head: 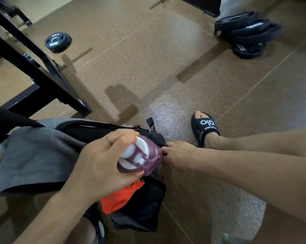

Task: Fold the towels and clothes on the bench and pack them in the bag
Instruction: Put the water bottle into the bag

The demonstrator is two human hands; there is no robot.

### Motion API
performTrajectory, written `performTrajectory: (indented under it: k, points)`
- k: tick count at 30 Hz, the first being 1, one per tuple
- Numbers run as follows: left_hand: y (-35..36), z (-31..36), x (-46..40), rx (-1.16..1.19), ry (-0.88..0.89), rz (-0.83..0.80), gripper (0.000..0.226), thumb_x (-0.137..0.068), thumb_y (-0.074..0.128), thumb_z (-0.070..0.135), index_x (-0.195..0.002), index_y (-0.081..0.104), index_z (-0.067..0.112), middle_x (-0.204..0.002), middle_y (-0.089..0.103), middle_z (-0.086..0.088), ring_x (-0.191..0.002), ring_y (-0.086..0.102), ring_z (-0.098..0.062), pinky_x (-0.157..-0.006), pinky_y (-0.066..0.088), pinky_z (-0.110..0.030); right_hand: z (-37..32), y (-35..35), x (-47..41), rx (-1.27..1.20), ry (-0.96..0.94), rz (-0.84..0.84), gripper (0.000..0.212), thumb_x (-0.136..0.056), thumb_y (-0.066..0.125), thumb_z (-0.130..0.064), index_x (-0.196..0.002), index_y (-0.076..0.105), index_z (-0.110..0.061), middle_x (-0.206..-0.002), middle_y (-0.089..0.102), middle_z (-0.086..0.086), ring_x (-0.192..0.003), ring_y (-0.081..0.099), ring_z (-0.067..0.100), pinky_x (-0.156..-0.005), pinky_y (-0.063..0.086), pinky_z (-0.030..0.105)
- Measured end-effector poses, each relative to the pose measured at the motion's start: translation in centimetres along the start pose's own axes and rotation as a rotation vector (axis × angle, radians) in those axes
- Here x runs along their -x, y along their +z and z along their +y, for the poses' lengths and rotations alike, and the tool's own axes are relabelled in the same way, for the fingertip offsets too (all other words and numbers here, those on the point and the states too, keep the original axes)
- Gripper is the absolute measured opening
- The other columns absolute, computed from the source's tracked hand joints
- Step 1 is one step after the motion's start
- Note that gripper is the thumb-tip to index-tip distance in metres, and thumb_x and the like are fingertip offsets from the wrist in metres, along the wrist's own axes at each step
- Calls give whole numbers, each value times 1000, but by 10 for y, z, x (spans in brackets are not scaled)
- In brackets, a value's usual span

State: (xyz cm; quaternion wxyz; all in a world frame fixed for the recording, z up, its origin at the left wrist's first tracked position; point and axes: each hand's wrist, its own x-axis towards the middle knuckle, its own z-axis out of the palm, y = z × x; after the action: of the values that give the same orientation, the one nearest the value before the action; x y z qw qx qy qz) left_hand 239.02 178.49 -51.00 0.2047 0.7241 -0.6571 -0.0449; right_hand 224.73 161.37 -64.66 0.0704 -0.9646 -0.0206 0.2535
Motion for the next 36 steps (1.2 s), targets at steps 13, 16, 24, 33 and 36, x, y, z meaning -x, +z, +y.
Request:
performTrajectory:
  k: [13,16,24,33,36]
  points:
    - [43,-7,22,-283,227,166,54,-84,78,49,-112,53,11,-119,71,-14,-102,71,-29,-91,54,-47,-7,-18,-4,-114,25,-78,30,-93,50,-10,-118,67,-11,-128,61,6,-116,63,27,-83,53,35]
    - [52,-11,21,-304,196,225,55,-84,78,48,-112,51,10,-116,71,-15,-99,71,-31,-92,53,-48,2,-21,-7,-100,3,-57,27,-94,51,-11,-114,69,-7,-125,62,9,-117,61,26,-94,54,39]
    - [41,-14,21,-262,173,44,51,-85,68,39,-122,53,7,-130,64,-14,-116,64,-30,-109,42,-48,4,-19,-9,-139,-29,-114,27,-91,52,-9,-114,64,-3,-125,55,11,-123,50,24,-97,47,37]
    - [58,-20,24,-456,154,-34,26,-78,71,38,-87,61,16,-91,65,-3,-82,67,-23,-112,38,-48,15,-27,-9,-95,-17,-86,29,-88,56,-10,-115,66,-6,-123,59,10,-112,61,27,-94,52,39]
    - [67,-13,18,-517,105,-42,22,-84,67,37,-88,56,19,-81,57,-1,-75,59,-25,-104,43,-48,11,-25,-10,-92,0,-93,27,-88,55,-10,-113,66,-5,-121,59,11,-110,62,29,-91,53,39]
